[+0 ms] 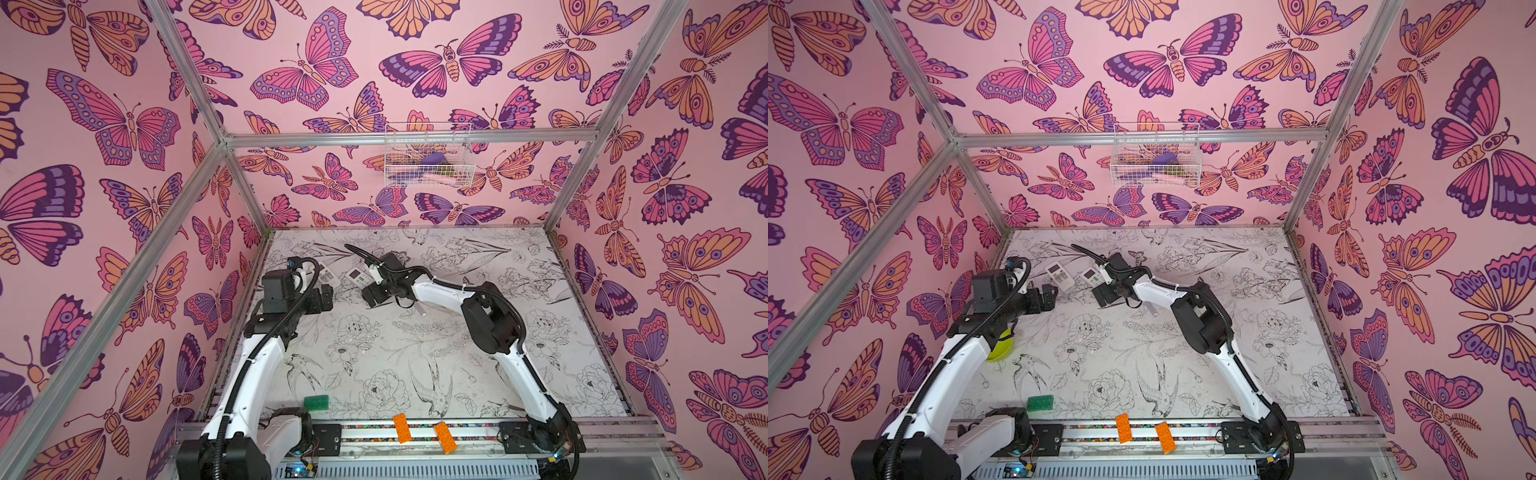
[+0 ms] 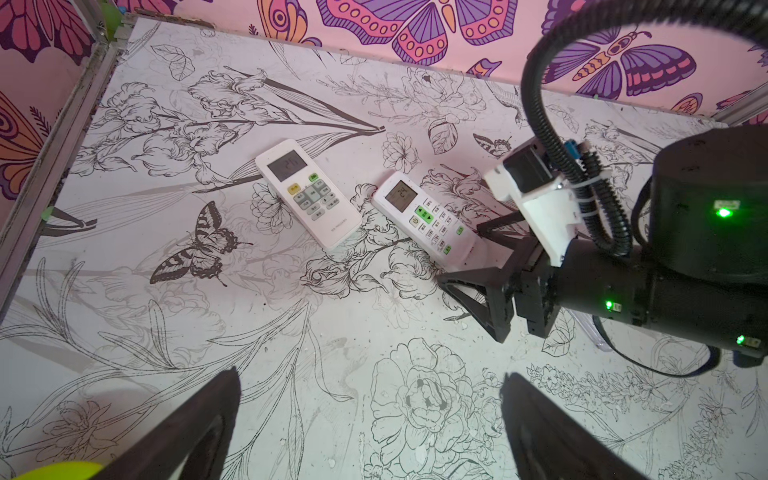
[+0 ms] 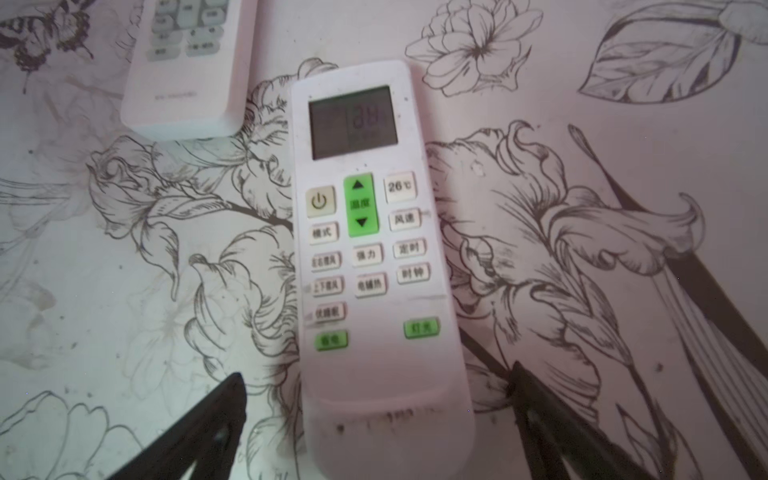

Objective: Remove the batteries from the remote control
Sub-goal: 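Reach the right gripper to the white remote with green buttons and grasp it, then lift the remote with the right gripper while the left gripper grasps its far end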

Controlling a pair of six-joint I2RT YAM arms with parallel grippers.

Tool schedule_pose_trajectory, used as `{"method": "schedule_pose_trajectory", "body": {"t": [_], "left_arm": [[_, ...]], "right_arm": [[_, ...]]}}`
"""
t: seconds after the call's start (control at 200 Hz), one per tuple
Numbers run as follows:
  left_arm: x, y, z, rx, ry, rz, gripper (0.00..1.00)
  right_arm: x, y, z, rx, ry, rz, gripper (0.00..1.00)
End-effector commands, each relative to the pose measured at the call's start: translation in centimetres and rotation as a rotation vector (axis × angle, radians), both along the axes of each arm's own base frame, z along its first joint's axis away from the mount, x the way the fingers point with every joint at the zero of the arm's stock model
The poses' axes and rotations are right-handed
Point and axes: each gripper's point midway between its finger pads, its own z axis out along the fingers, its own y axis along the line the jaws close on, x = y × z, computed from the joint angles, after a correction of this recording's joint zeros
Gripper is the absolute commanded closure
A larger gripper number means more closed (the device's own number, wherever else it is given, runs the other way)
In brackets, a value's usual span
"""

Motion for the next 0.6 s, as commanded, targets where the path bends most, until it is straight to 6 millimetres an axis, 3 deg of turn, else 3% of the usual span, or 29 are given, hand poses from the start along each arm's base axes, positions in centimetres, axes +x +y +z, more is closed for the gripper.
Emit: {"method": "schedule_pose_trajectory", "body": {"t": [0.0,0.426,0.596], "left_arm": [[-0.1,-0.1,-0.4,-0.008,0.004,-0.008,0.01],[-0.3,0.2,0.6,0.048,-0.031,-0.028,0.01],[-0.6,-0.2,1.3,0.072,-0.057,-0.071,0.01]], "right_arm": [[-0.8,-0.1,-2.4,-0.067,0.058,-0.003,0.02],[-1.3,0.2,-3.4,-0.185,0.013,0.006,0.29],[-1.6,0.2,-1.9,-0.146,-0.017,0.016,0.43]]}}
